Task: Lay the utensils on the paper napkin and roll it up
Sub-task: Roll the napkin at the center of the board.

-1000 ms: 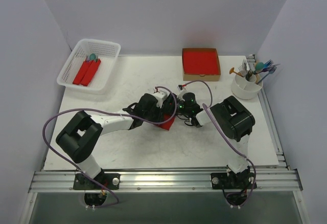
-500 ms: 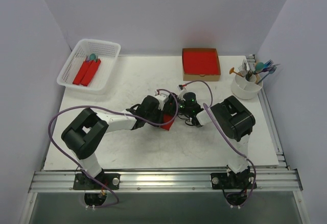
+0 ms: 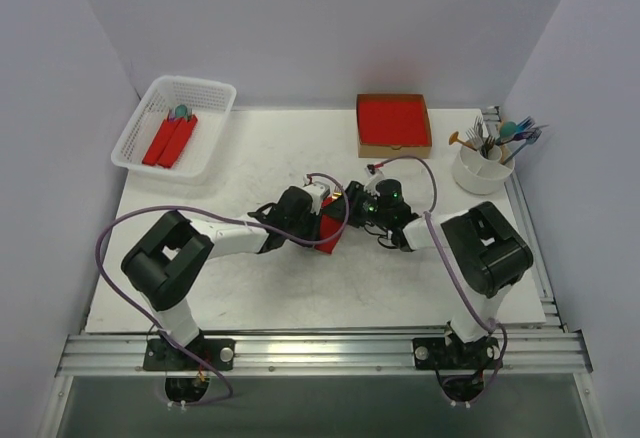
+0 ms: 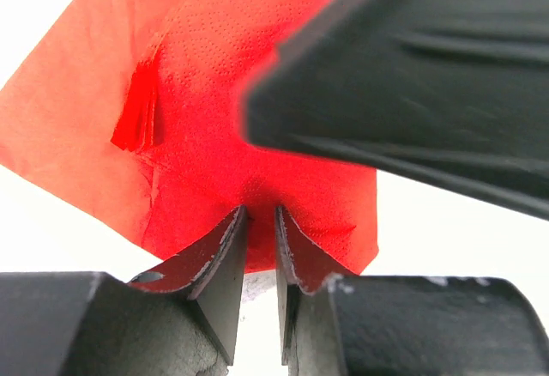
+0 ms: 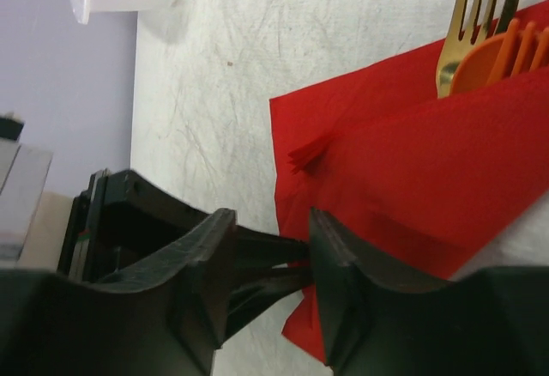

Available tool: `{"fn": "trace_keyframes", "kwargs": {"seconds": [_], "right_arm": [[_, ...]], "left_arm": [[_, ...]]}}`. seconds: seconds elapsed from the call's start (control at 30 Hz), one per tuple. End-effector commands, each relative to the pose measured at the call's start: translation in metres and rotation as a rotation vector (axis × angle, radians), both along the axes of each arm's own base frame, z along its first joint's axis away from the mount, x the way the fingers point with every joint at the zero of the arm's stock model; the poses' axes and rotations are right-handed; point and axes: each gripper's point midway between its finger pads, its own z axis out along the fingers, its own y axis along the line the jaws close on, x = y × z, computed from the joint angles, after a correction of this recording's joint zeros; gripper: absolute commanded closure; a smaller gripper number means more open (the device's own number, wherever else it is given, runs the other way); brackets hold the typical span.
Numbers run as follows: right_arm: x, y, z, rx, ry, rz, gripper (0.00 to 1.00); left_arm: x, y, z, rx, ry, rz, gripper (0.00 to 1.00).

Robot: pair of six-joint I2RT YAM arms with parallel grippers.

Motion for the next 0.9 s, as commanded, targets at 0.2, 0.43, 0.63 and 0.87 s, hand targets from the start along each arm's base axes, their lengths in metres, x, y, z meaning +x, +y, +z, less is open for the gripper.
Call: {"fn": "trace_keyframes", "kwargs": {"seconds": [0.2, 0.43, 0.63, 0.87], "right_arm": [[-0.042, -0.008, 0.008, -0.023, -0.020, 0.061, 0.92], [-0.064, 0.000, -0.004, -0.052, -0.003, 0.111, 1.00], [-0.073, 0.001, -0.023, -0.088, 0.026, 0.128, 1.00], [-0.089, -0.012, -0.052, -0.131, 0.075, 0.115, 1.00]], "left_arm": [[0.005, -0.004, -0.001, 0.017, -0.006, 0.002, 0.72], [0.005, -0.003, 0.001, 0.024, -0.010, 0.000, 0.71], [0.004, -0.003, 0.003, 0.028, -0.010, -0.004, 0.72], [0.003, -0.002, 0.003, 0.035, -0.010, -0.011, 0.72]]}}
